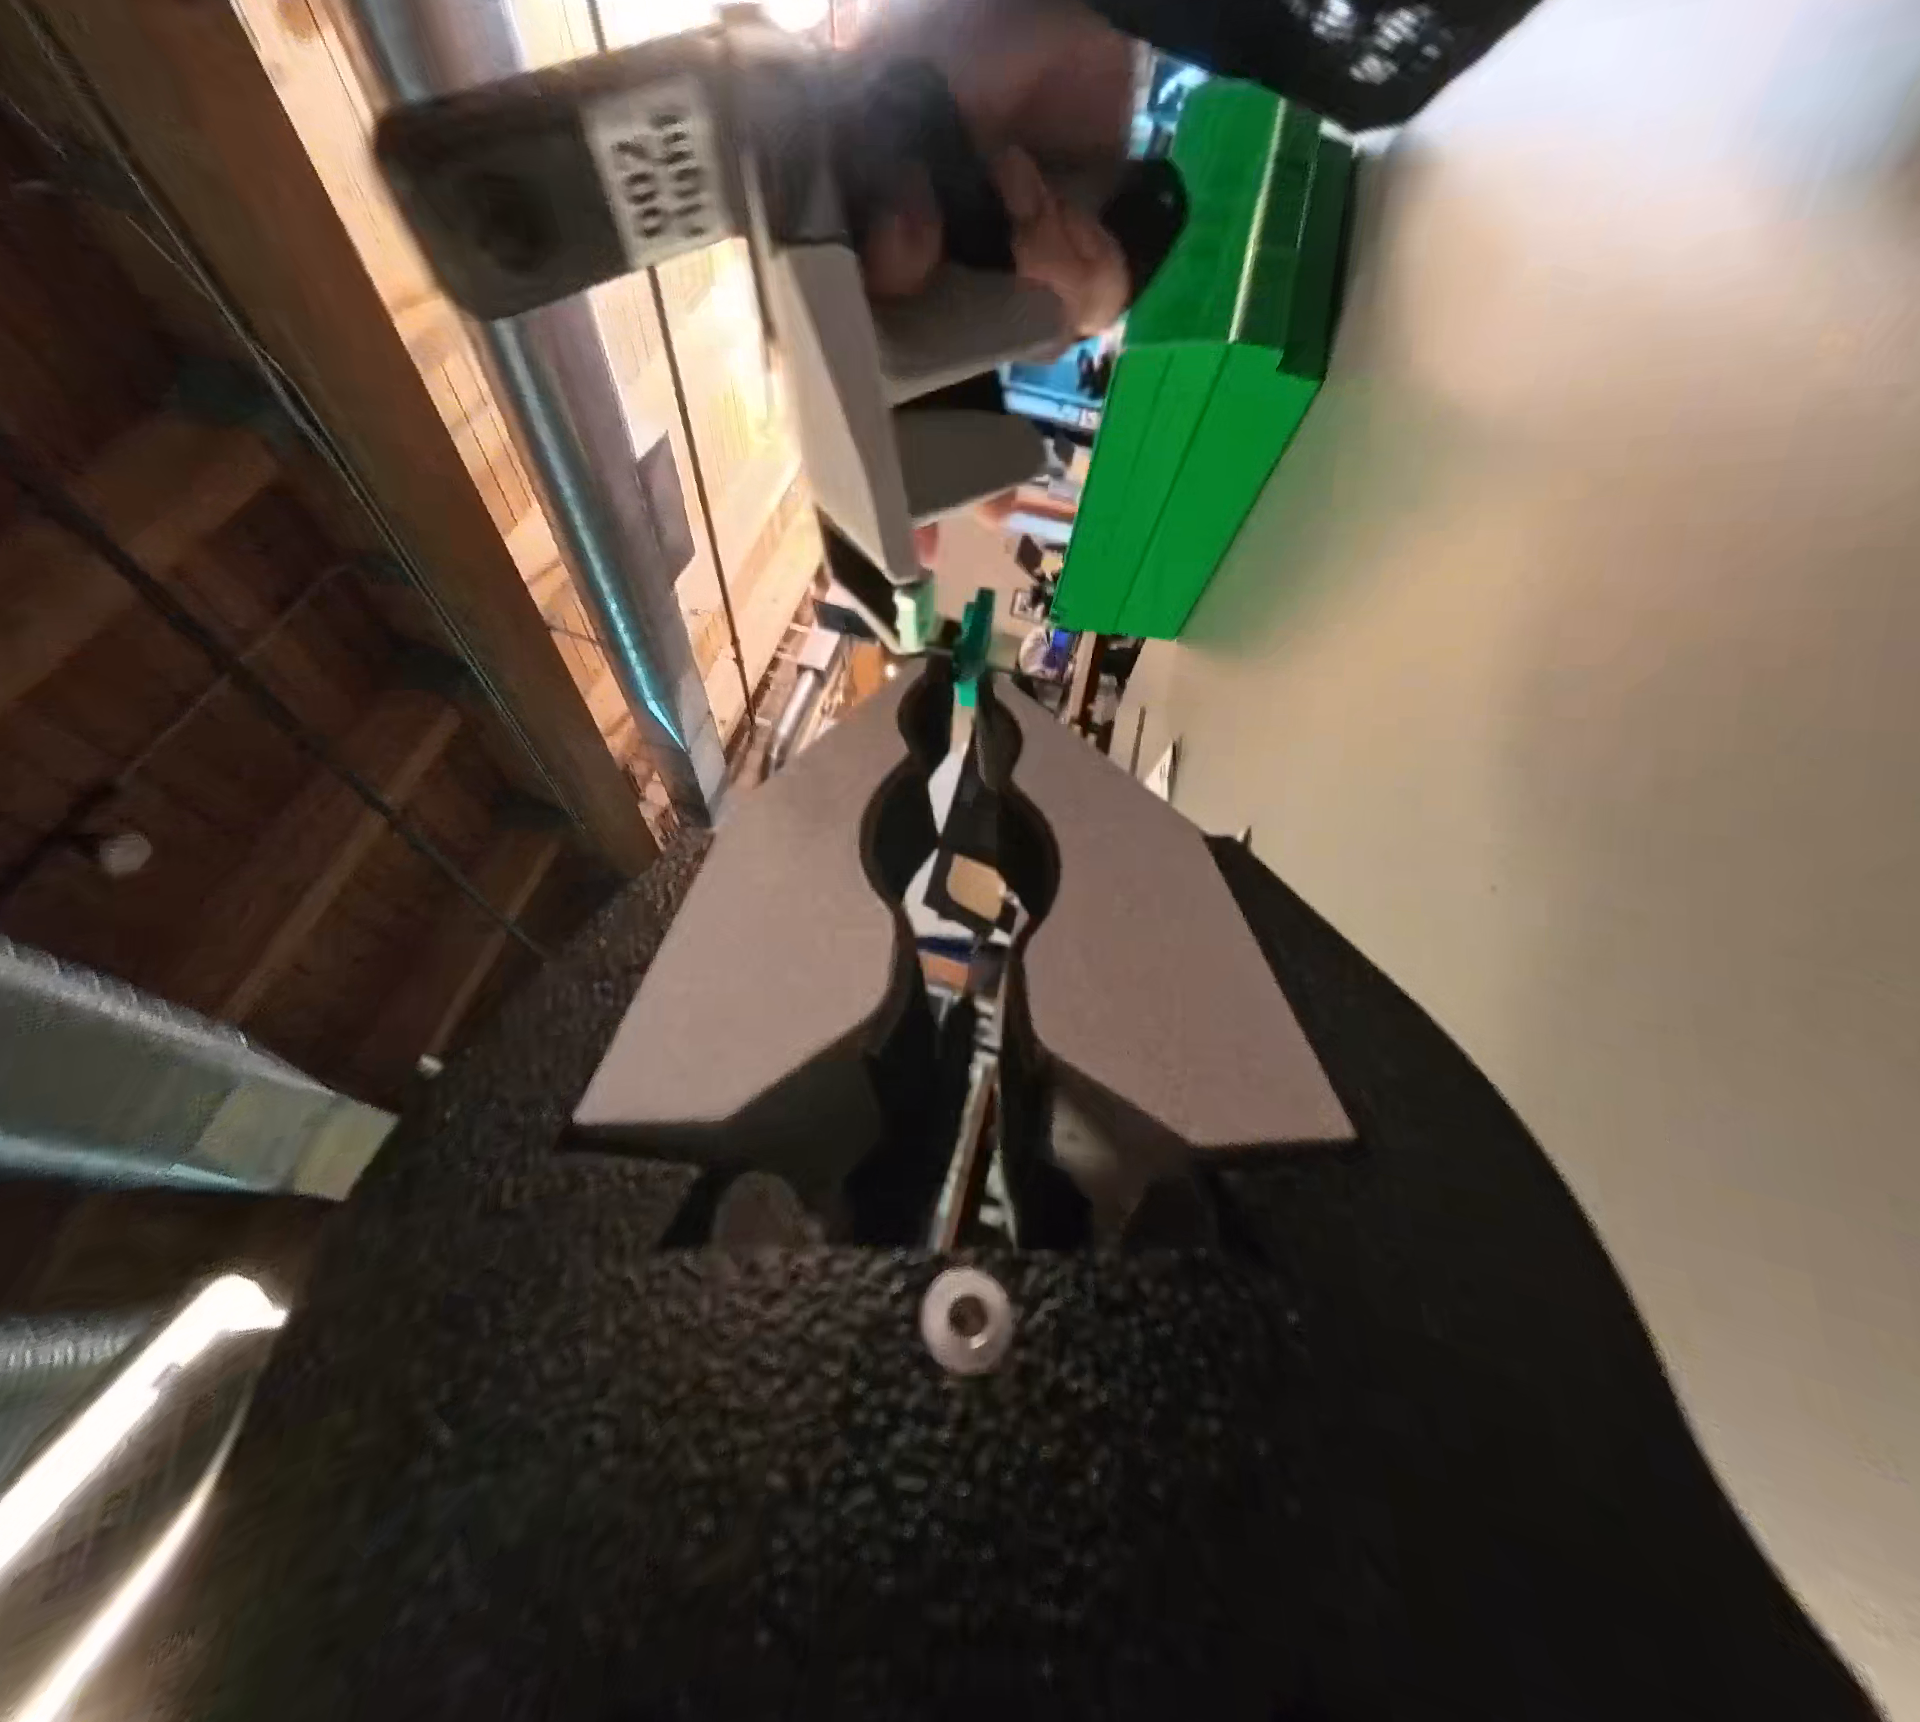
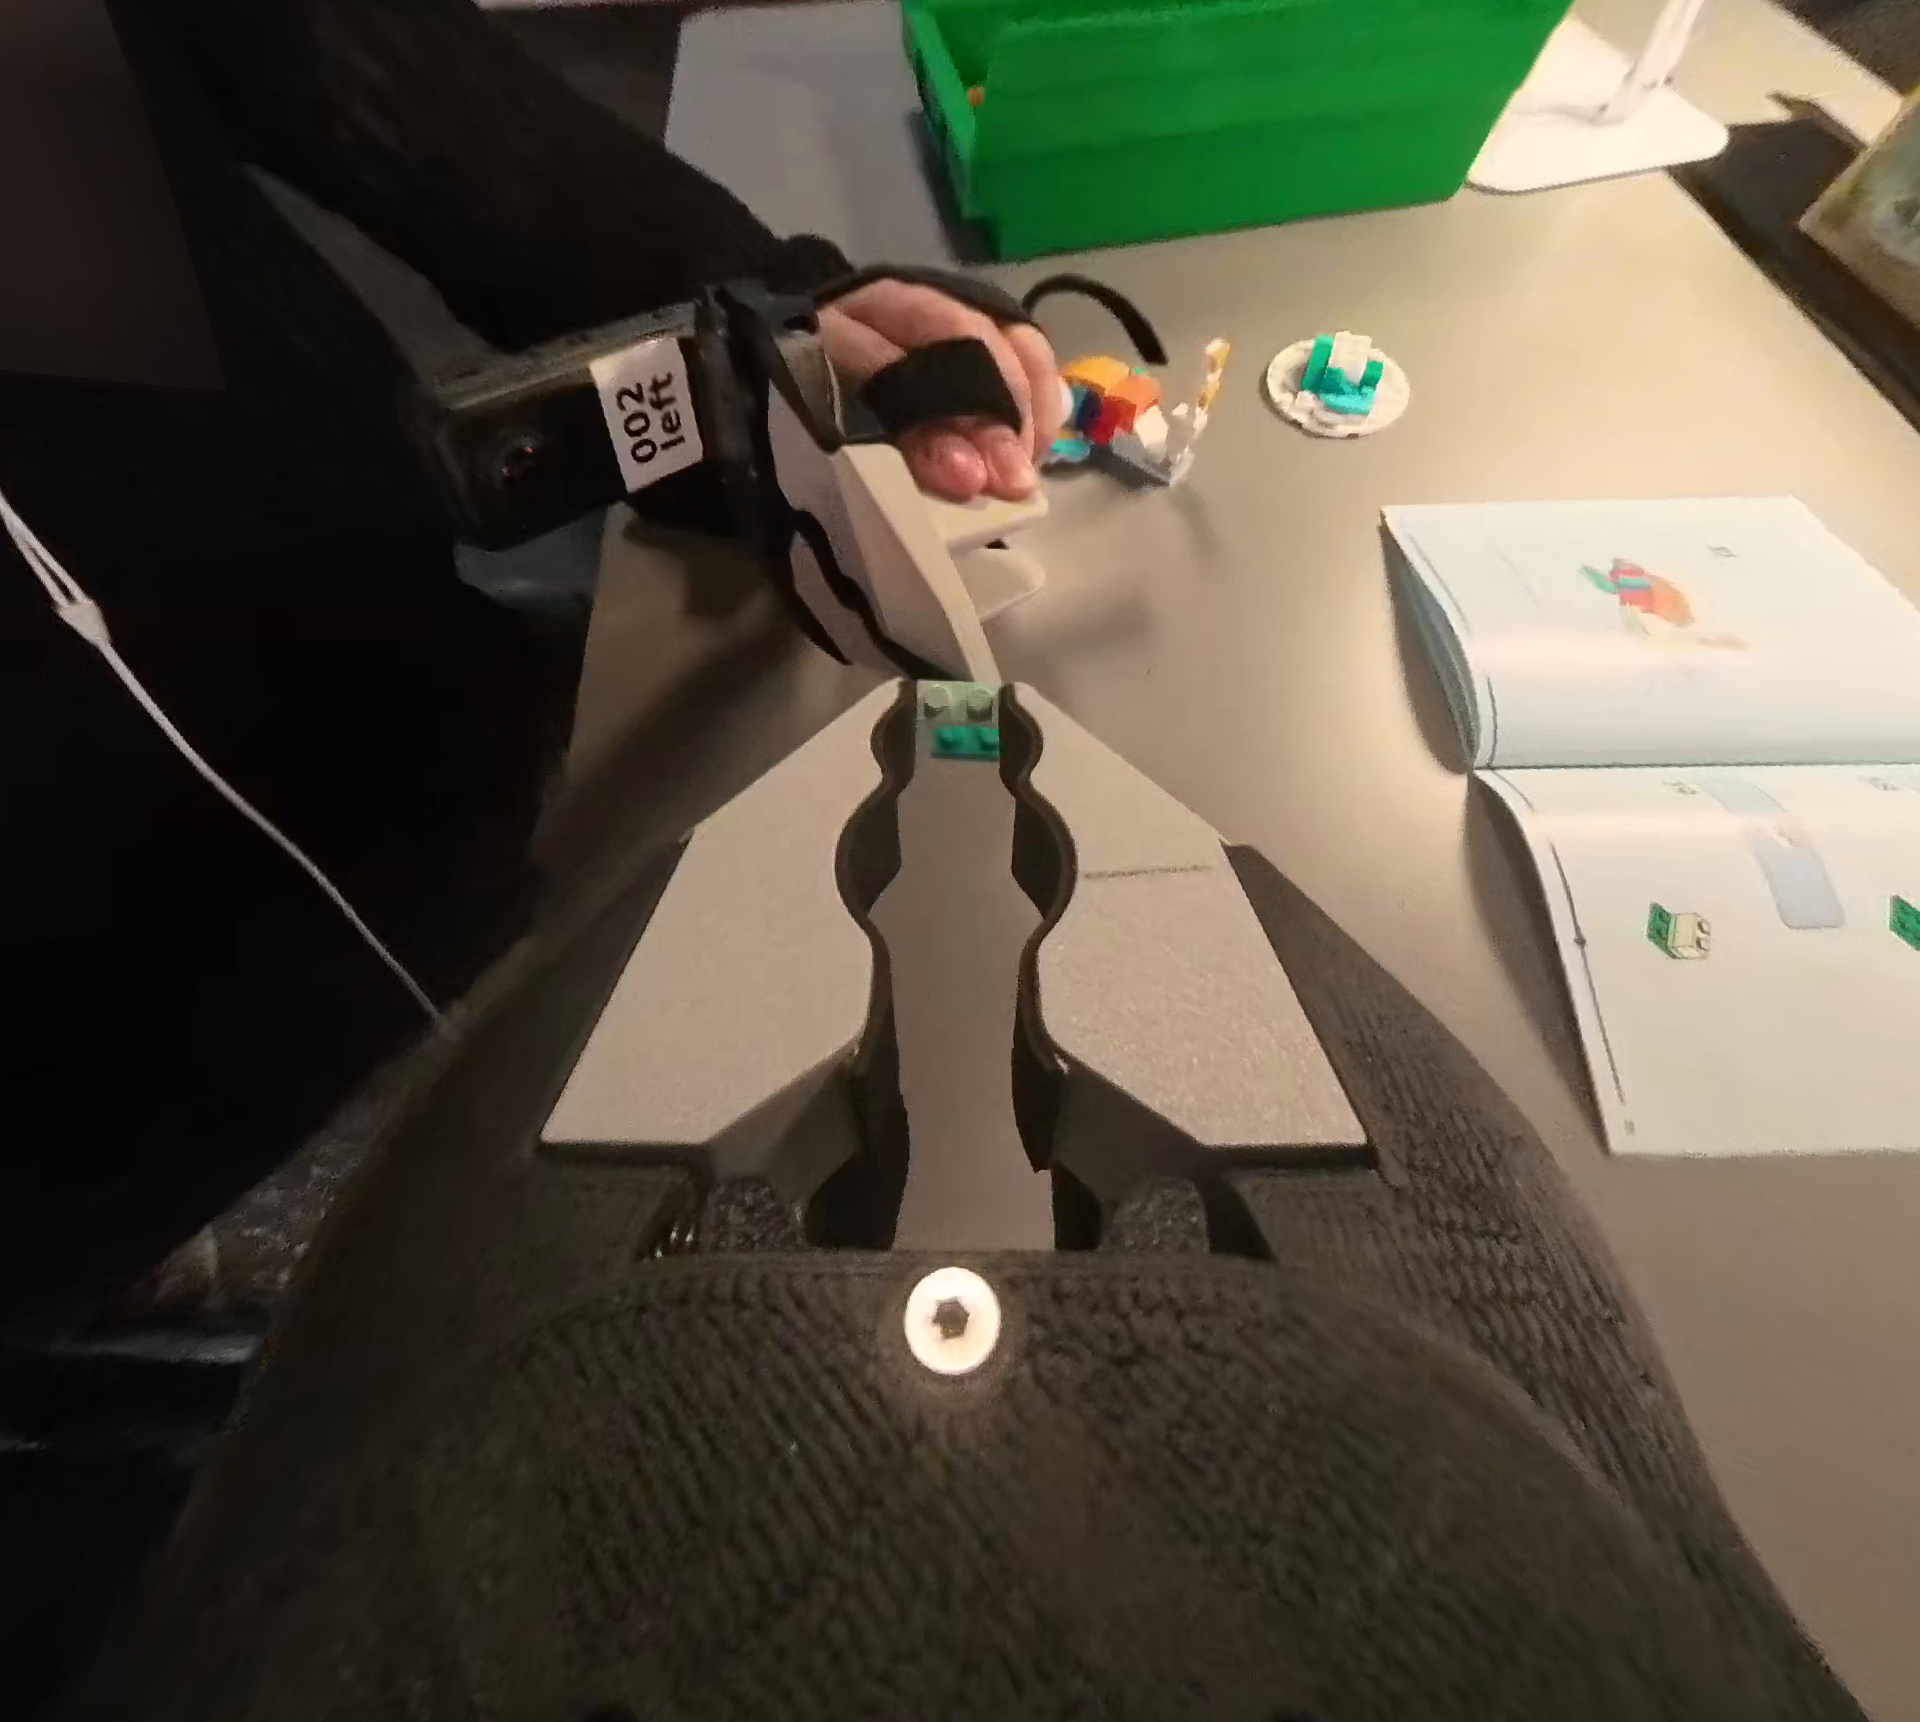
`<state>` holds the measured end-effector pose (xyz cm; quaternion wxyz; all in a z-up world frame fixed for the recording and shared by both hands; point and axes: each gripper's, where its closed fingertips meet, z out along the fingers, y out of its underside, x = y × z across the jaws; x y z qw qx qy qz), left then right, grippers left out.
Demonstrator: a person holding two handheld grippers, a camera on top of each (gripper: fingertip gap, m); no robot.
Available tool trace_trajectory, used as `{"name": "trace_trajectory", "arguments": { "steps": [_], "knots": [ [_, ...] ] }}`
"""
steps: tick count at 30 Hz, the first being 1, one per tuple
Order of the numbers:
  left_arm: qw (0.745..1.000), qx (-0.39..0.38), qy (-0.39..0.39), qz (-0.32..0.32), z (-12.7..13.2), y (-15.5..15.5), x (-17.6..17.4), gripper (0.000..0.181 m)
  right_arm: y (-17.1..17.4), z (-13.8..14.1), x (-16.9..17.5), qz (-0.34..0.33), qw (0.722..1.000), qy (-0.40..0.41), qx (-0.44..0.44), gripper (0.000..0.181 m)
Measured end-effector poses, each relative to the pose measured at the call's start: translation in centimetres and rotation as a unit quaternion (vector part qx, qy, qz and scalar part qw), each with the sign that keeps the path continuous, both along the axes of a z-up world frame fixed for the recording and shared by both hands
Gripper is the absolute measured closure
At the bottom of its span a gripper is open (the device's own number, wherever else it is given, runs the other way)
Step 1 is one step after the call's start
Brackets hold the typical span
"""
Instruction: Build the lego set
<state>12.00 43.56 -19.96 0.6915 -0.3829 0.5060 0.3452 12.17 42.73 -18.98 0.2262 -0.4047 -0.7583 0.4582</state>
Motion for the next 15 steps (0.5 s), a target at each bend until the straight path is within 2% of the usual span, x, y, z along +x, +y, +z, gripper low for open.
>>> {"name": "trace_trajectory", "arguments": {
  "steps": [6, 15],
  "knots": [
    [1.000, 0.008, 0.006, -0.028, 0.1, -0.9, 1.0, 0.180, -0.8, -0.4, 0.6, -0.034, 0.994, -0.073, 0.070, 0.167],
    [0.999, 0.012, -0.005, -0.037, 0.4, -1.0, 1.1, 0.180, -1.3, -0.6, 1.6, -0.034, 0.986, -0.122, 0.107, 0.167]
  ]
}}
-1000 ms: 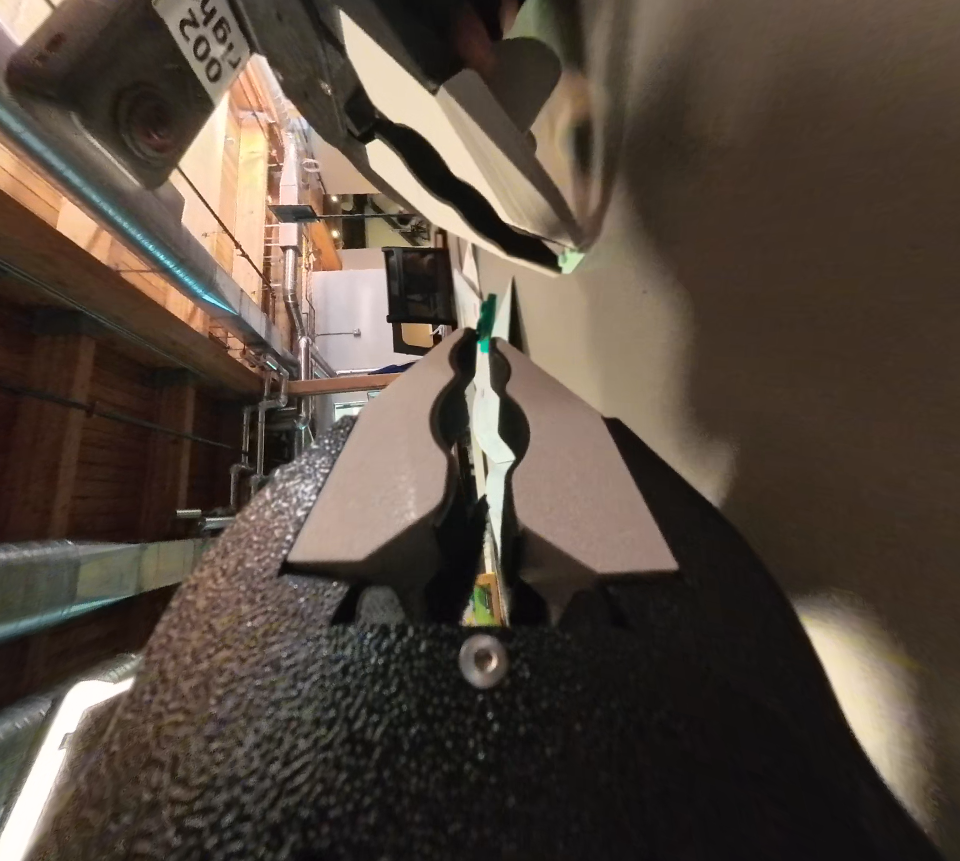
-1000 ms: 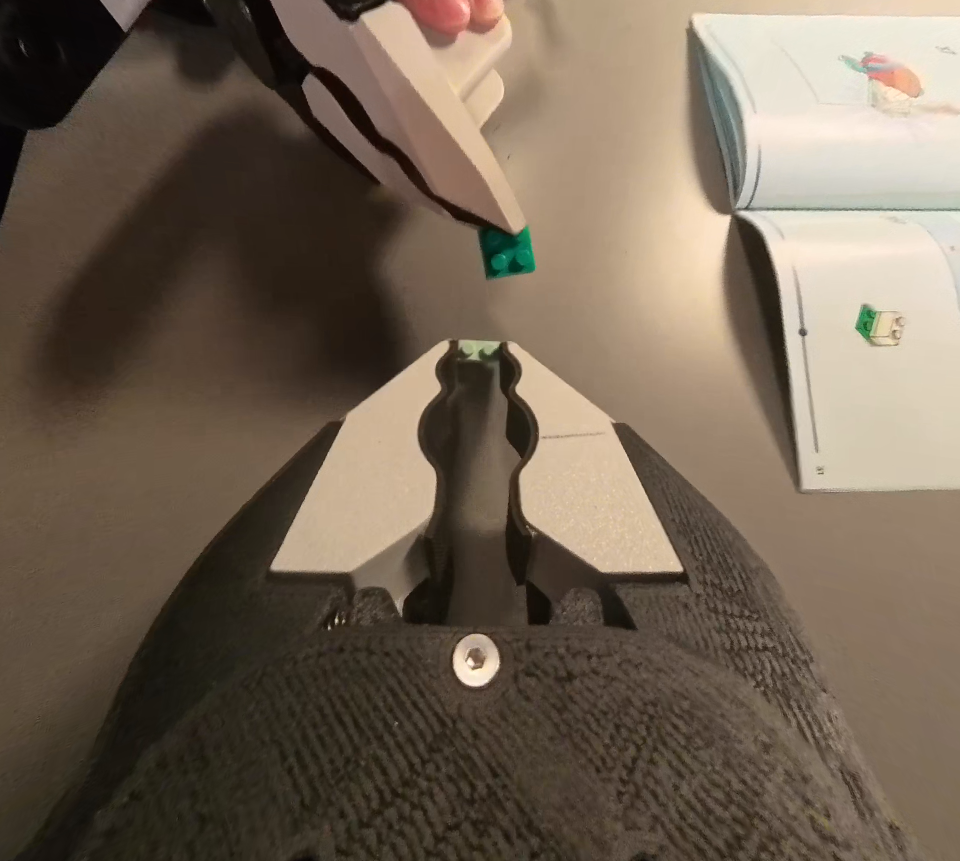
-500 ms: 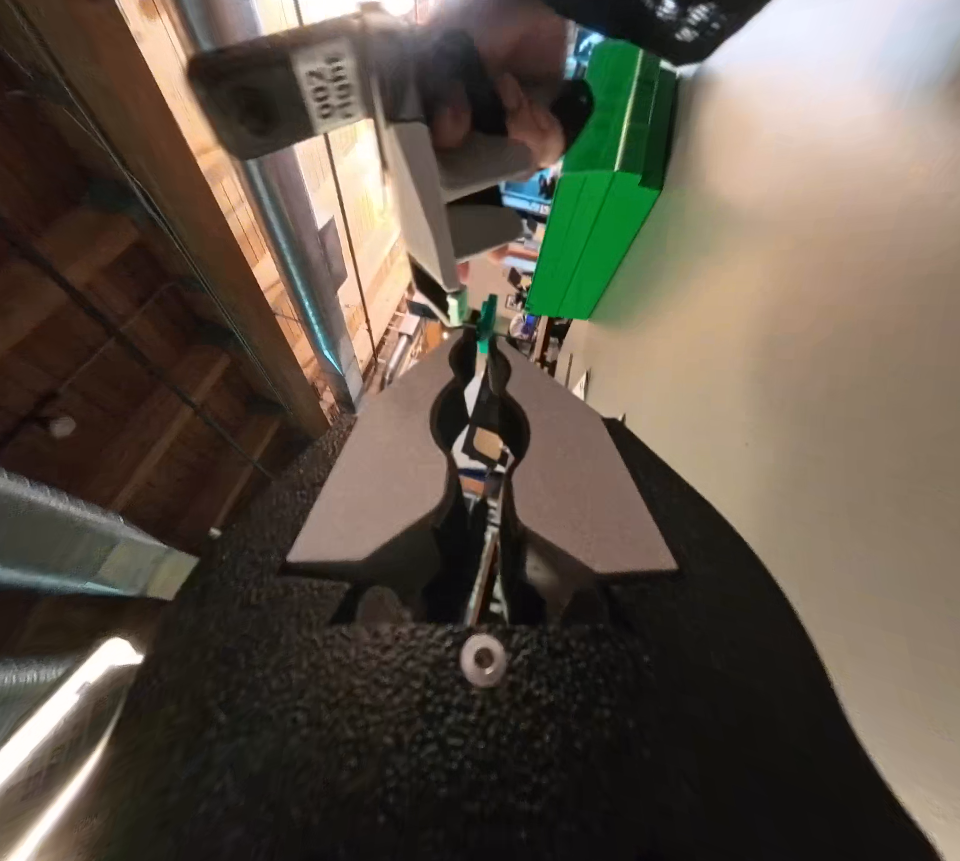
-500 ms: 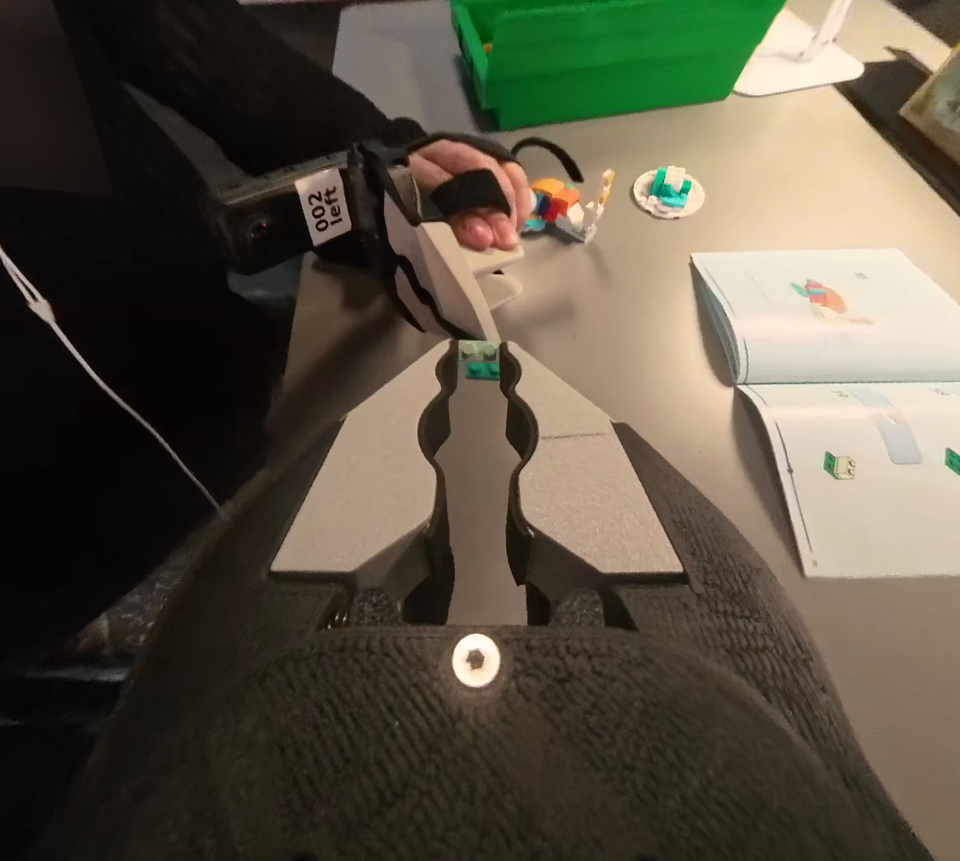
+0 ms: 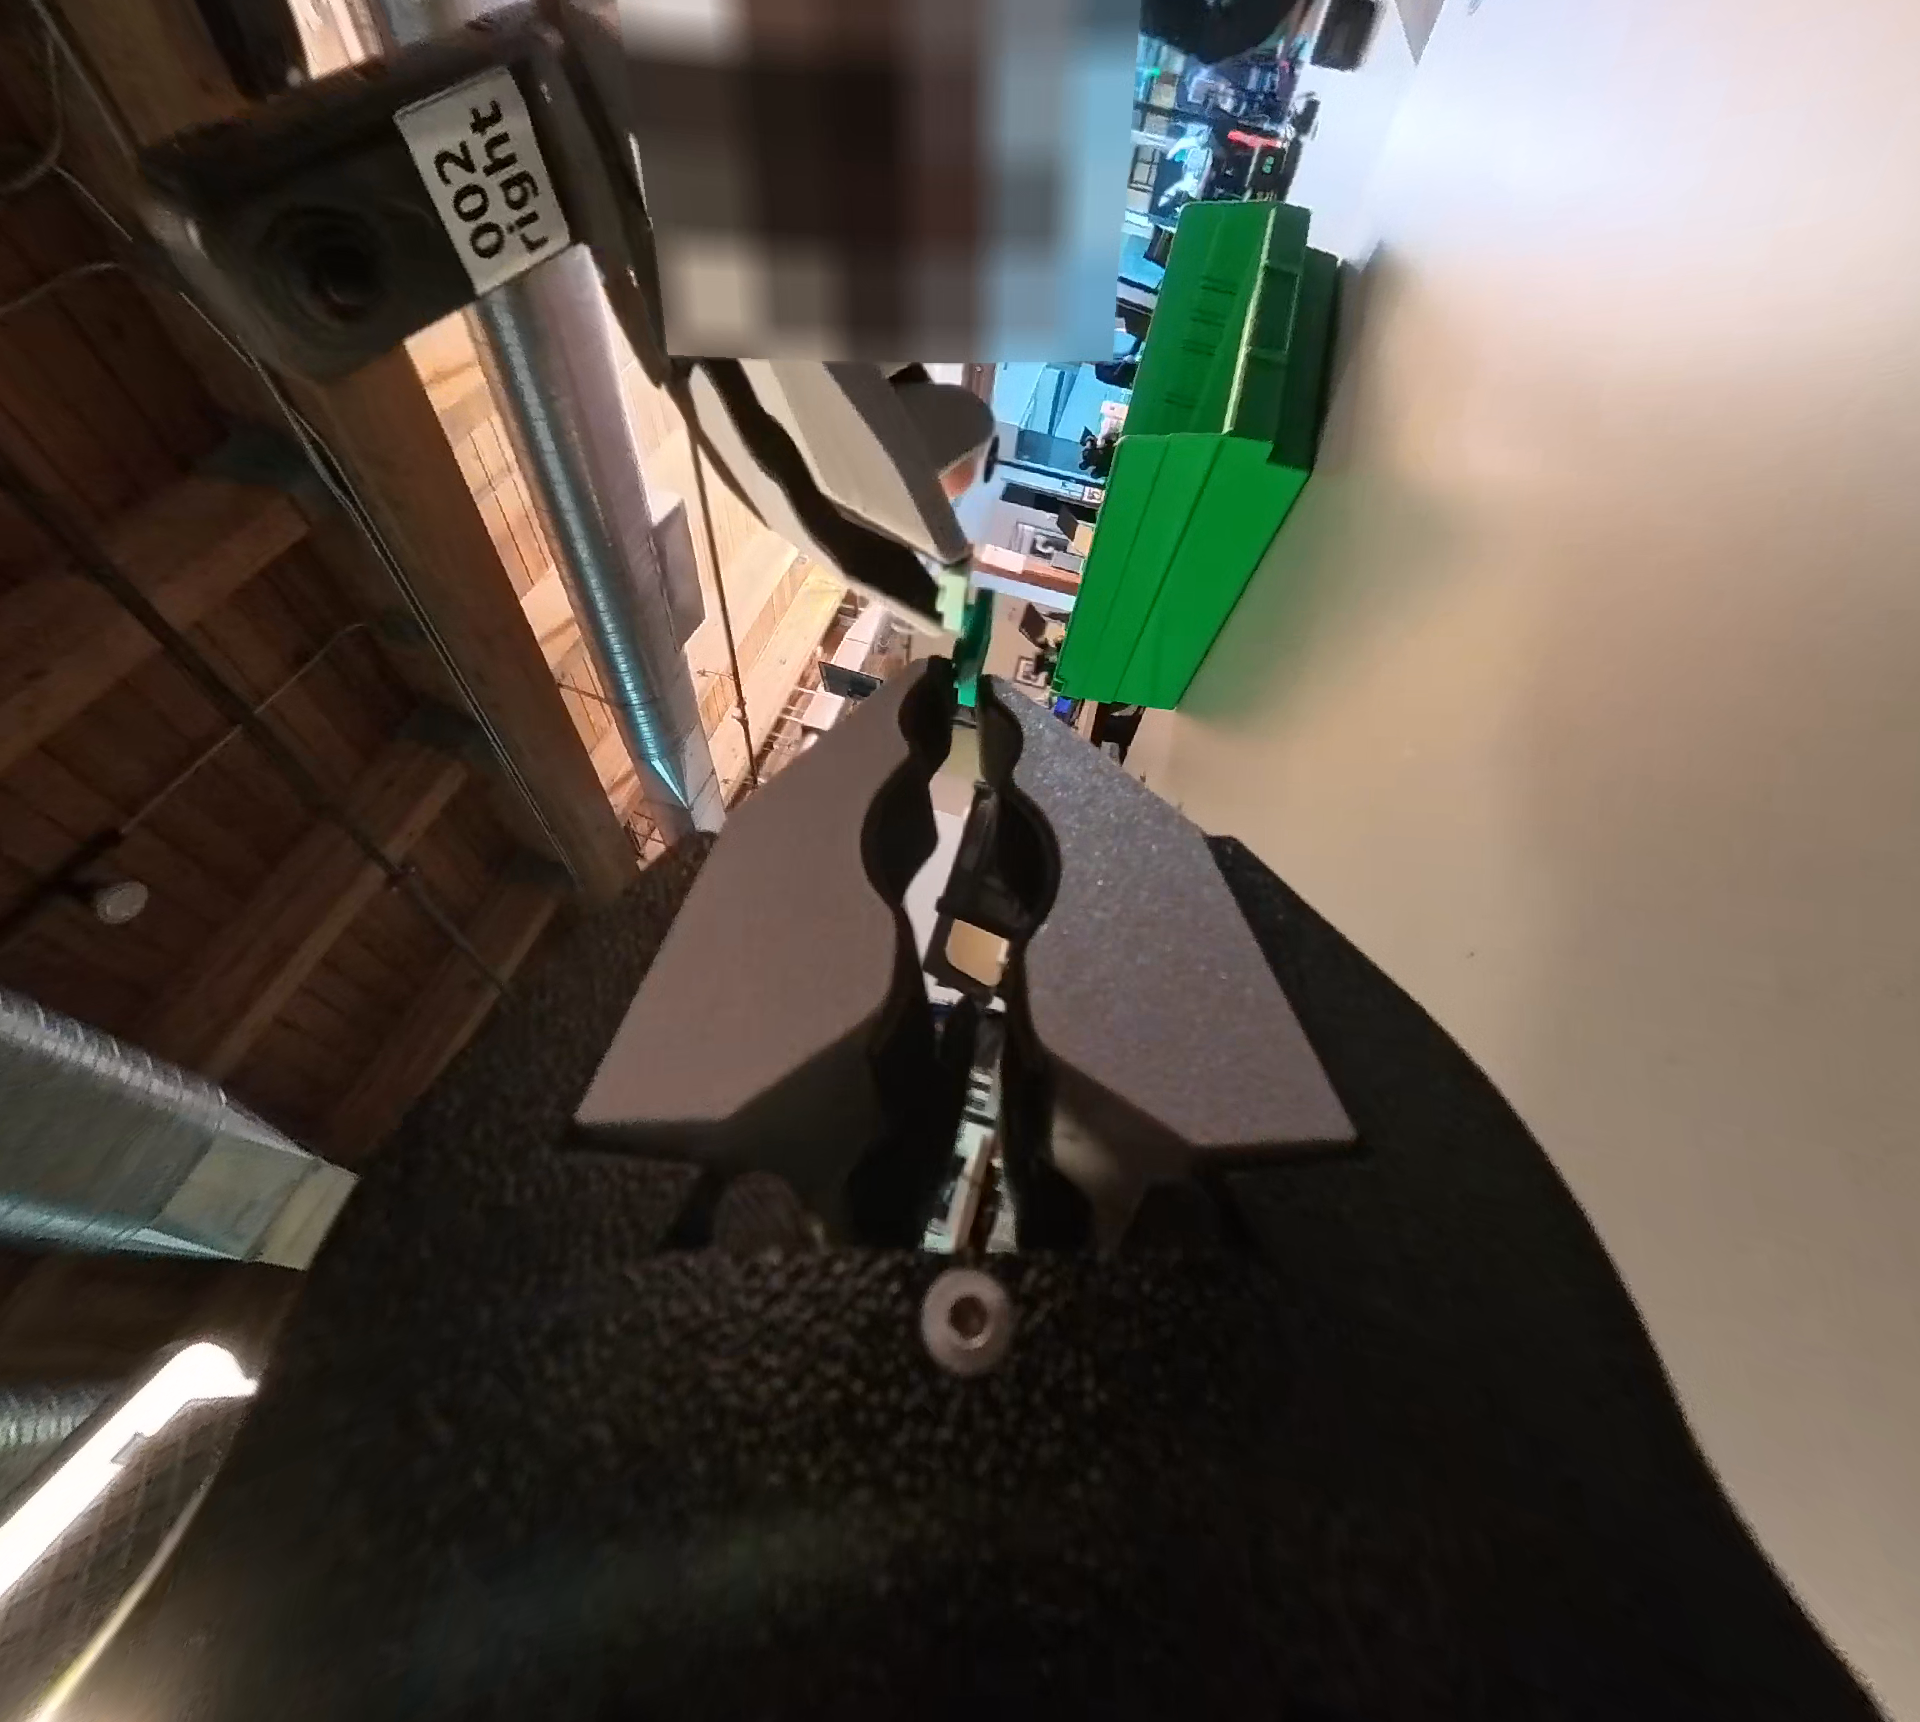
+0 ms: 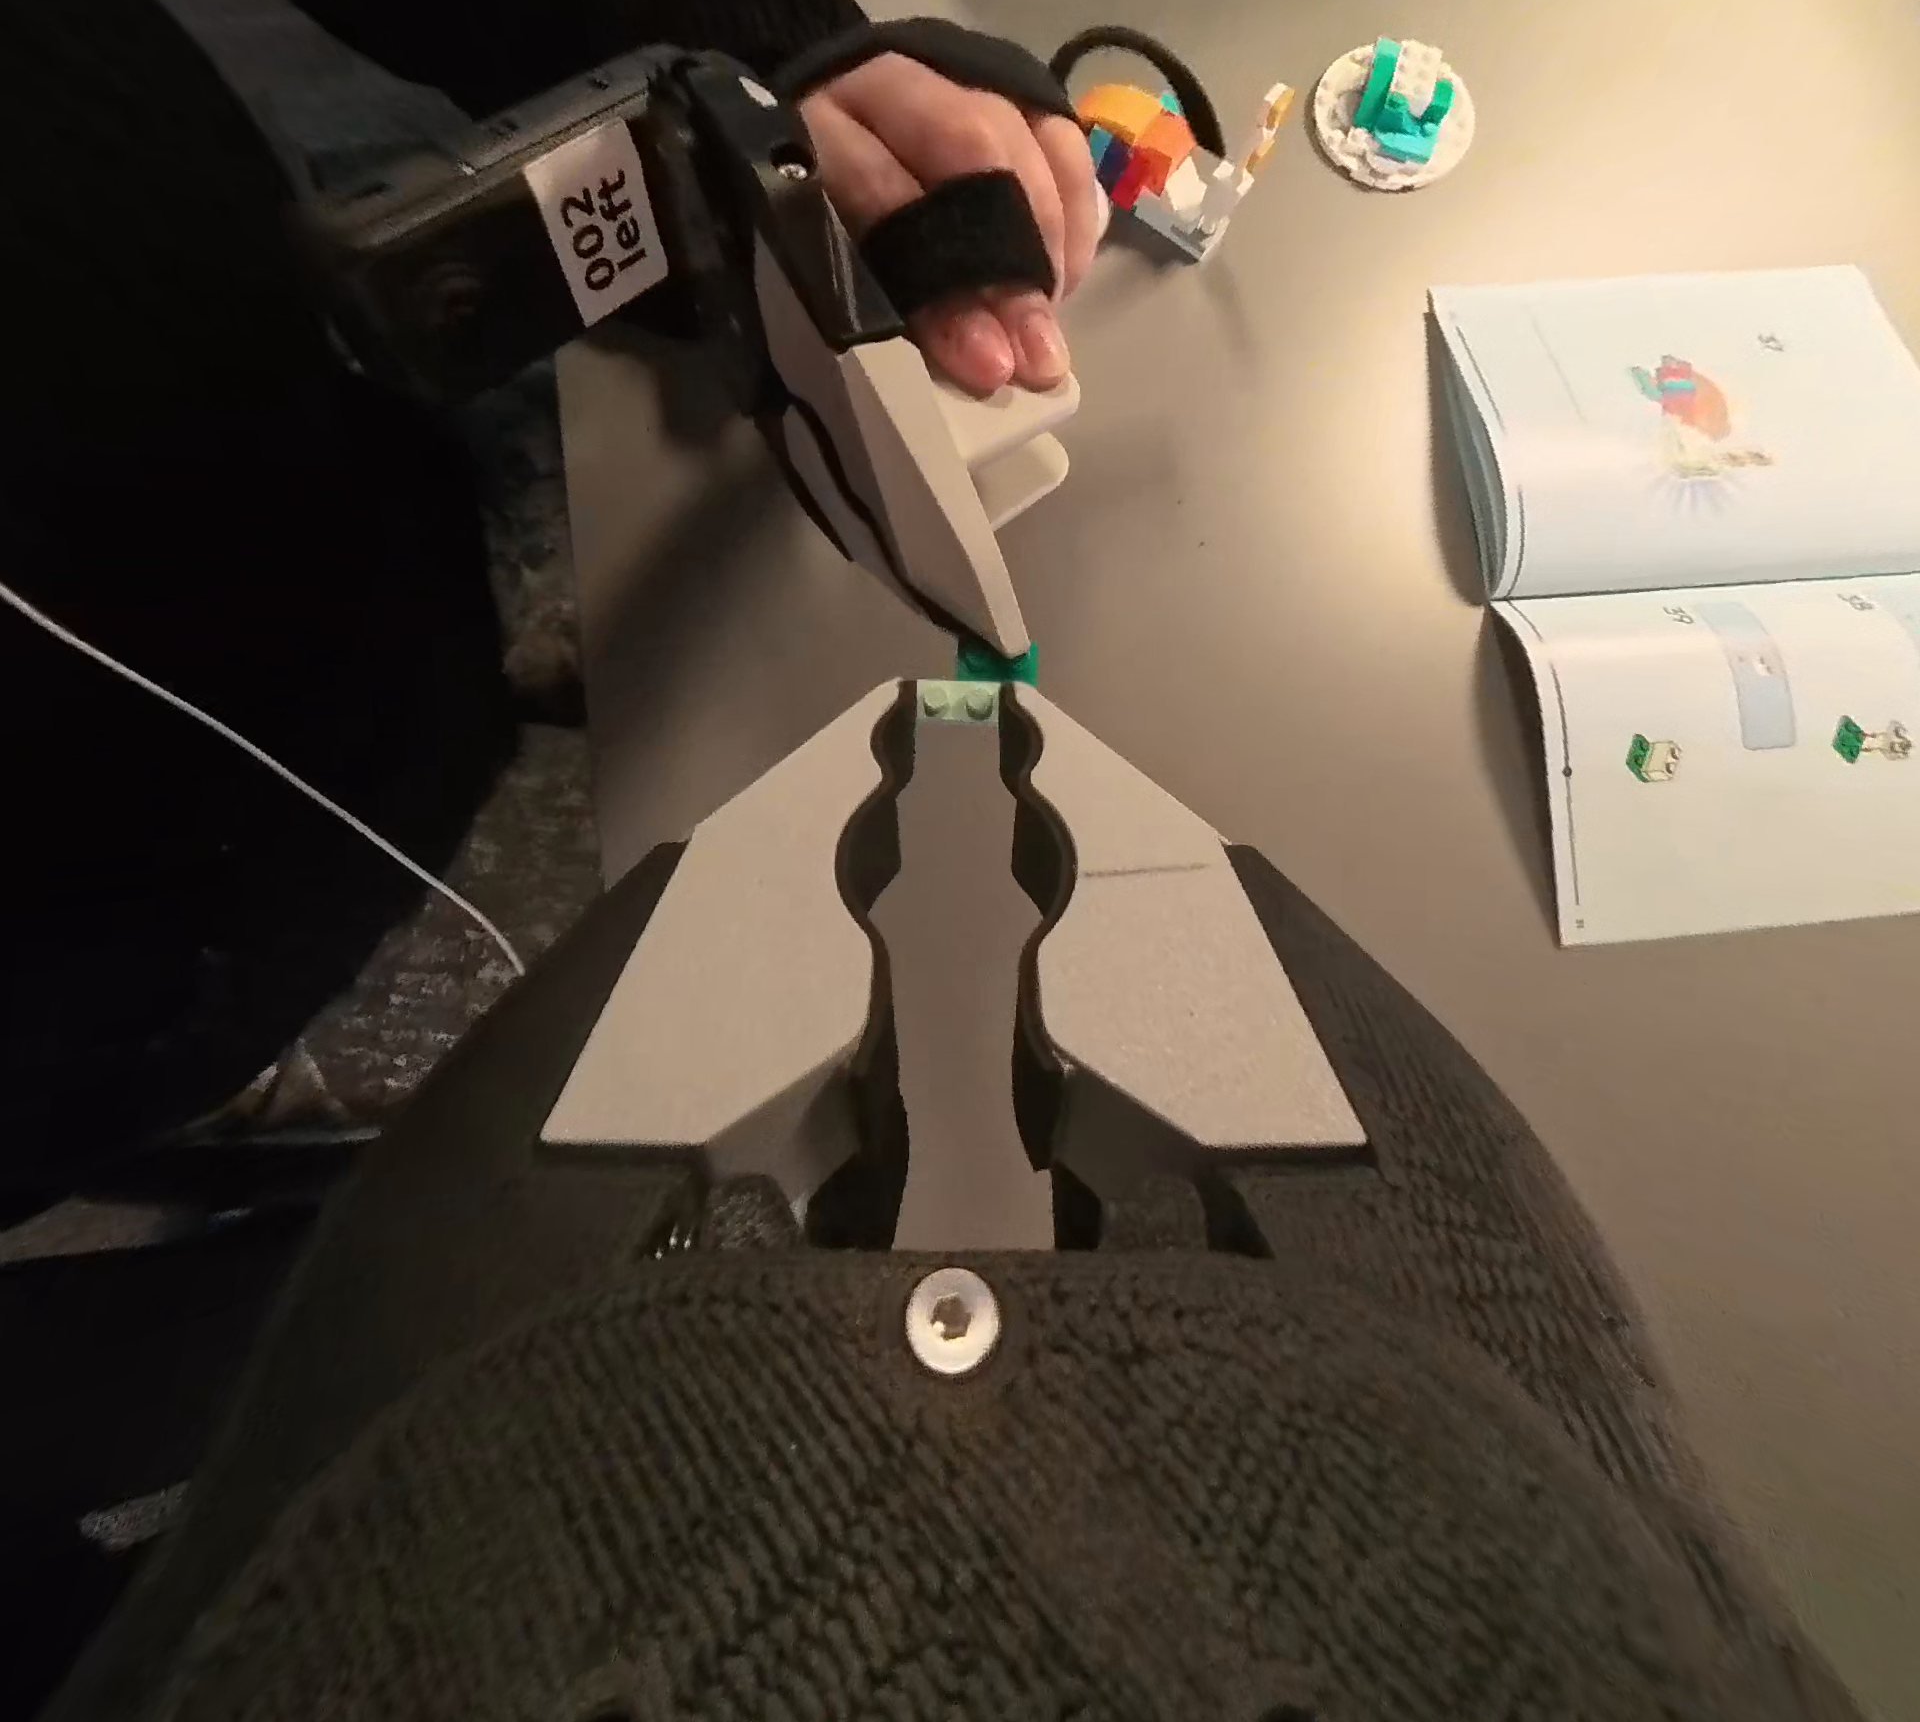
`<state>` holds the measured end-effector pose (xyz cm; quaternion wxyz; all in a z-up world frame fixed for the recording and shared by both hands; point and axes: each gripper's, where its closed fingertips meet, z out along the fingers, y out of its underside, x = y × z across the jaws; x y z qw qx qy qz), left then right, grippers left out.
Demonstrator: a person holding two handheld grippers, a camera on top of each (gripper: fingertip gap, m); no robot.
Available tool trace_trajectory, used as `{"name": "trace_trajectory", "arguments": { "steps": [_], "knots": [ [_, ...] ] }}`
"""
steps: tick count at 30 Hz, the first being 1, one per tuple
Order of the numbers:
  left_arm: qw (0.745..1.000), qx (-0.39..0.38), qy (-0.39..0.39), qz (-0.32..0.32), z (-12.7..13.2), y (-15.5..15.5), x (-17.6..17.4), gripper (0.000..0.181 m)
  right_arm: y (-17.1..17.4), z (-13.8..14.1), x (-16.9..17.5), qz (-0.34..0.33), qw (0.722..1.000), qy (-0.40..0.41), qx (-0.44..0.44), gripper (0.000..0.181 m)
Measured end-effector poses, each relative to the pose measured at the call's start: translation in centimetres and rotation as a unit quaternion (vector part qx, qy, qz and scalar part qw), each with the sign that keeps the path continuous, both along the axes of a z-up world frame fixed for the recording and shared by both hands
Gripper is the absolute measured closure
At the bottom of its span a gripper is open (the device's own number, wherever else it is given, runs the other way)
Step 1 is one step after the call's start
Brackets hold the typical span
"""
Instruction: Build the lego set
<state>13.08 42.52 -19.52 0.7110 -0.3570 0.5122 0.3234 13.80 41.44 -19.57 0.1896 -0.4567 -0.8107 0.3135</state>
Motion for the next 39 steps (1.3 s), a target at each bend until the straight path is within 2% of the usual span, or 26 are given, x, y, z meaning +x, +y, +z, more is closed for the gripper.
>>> {"name": "trace_trajectory", "arguments": {
  "steps": [28, 30, 32, 34, 35, 36, 39],
  "knots": [
    [1.000, -0.001, -0.003, 0.001, -0.2, 0.4, -0.2, 0.180, 0.4, -0.5, -0.7, 0.001, 1.000, -0.003, 0.016, 0.163],
    [1.000, -0.003, -0.004, 0.002, -0.2, 0.5, -0.2, 0.180, 0.6, -0.6, -0.7, -0.005, 1.000, -0.001, 0.022, 0.156],
    [1.000, -0.008, -0.008, 0.005, -0.2, 0.6, -0.4, 0.180, 1.0, -0.4, -0.9, -0.021, 0.999, 0.015, 0.040, 0.142],
    [1.000, -0.013, -0.012, 0.008, -0.3, 0.8, -0.5, 0.180, 1.7, -0.1, -1.3, -0.040, 0.993, 0.054, 0.095, 0.130],
    [1.000, -0.016, -0.014, 0.009, -0.3, 0.9, -0.6, 0.180, 2.2, 0.0, -1.5, -0.048, 0.984, 0.078, 0.152, 0.127],
    [1.000, -0.021, -0.015, 0.011, -0.4, 1.0, -0.7, 0.180, 2.7, 0.0, -1.6, -0.049, 0.968, 0.103, 0.223, 0.126],
    [0.999, -0.033, -0.018, 0.017, -0.6, 1.3, -0.9, 0.180, 3.3, -0.4, -1.5, -0.049, 0.893, 0.134, 0.427, 0.126]
  ]
}}
